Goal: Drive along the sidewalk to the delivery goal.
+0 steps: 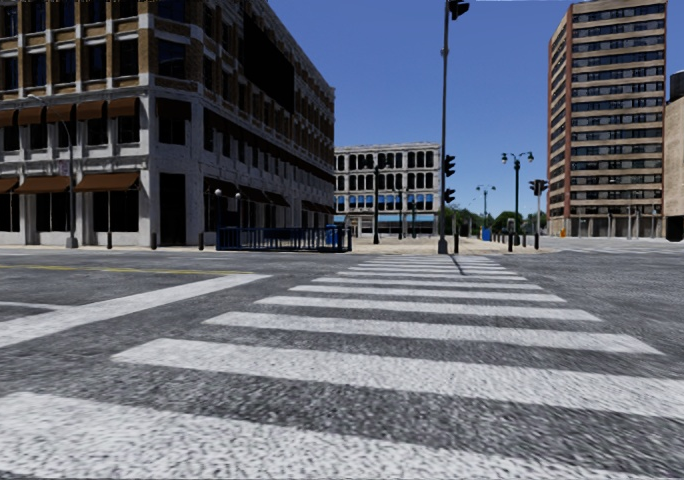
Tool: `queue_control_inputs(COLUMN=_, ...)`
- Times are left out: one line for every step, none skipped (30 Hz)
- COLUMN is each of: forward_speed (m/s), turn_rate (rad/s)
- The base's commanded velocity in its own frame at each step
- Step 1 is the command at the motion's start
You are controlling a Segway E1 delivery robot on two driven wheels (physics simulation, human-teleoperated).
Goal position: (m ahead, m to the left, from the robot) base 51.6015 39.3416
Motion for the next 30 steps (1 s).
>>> queue_control_inputs(forward_speed=1.47, turn_rate=-0.39)
queue_control_inputs(forward_speed=1.47, turn_rate=-0.39)
queue_control_inputs(forward_speed=1.47, turn_rate=-0.39)
queue_control_inputs(forward_speed=1.47, turn_rate=-0.39)
queue_control_inputs(forward_speed=1.47, turn_rate=-0.39)
queue_control_inputs(forward_speed=1.47, turn_rate=-0.39)
queue_control_inputs(forward_speed=1.47, turn_rate=-0.39)
queue_control_inputs(forward_speed=1.49, turn_rate=-0.39)
queue_control_inputs(forward_speed=2.0, turn_rate=-0.39)
queue_control_inputs(forward_speed=2.0, turn_rate=-0.39)
queue_control_inputs(forward_speed=2.0, turn_rate=-0.39)
queue_control_inputs(forward_speed=2.0, turn_rate=-0.39)
queue_control_inputs(forward_speed=2.0, turn_rate=-0.39)
queue_control_inputs(forward_speed=2.0, turn_rate=-0.39)
queue_control_inputs(forward_speed=2.0, turn_rate=-0.39)
queue_control_inputs(forward_speed=2.0, turn_rate=-0.39)
queue_control_inputs(forward_speed=2.0, turn_rate=-0.39)
queue_control_inputs(forward_speed=2.0, turn_rate=-0.39)
queue_control_inputs(forward_speed=2.0, turn_rate=-0.39)
queue_control_inputs(forward_speed=2.0, turn_rate=-0.39)
queue_control_inputs(forward_speed=2.0, turn_rate=-0.39)
queue_control_inputs(forward_speed=2.0, turn_rate=-0.38)
queue_control_inputs(forward_speed=2.0, turn_rate=-0.21)
queue_control_inputs(forward_speed=2.0, turn_rate=-0.21)
queue_control_inputs(forward_speed=2.0, turn_rate=0.0)
queue_control_inputs(forward_speed=2.0, turn_rate=0.0)
queue_control_inputs(forward_speed=2.0, turn_rate=0.0)
queue_control_inputs(forward_speed=2.0, turn_rate=0.0)
queue_control_inputs(forward_speed=2.0, turn_rate=0.0)
queue_control_inputs(forward_speed=2.0, turn_rate=0.0)
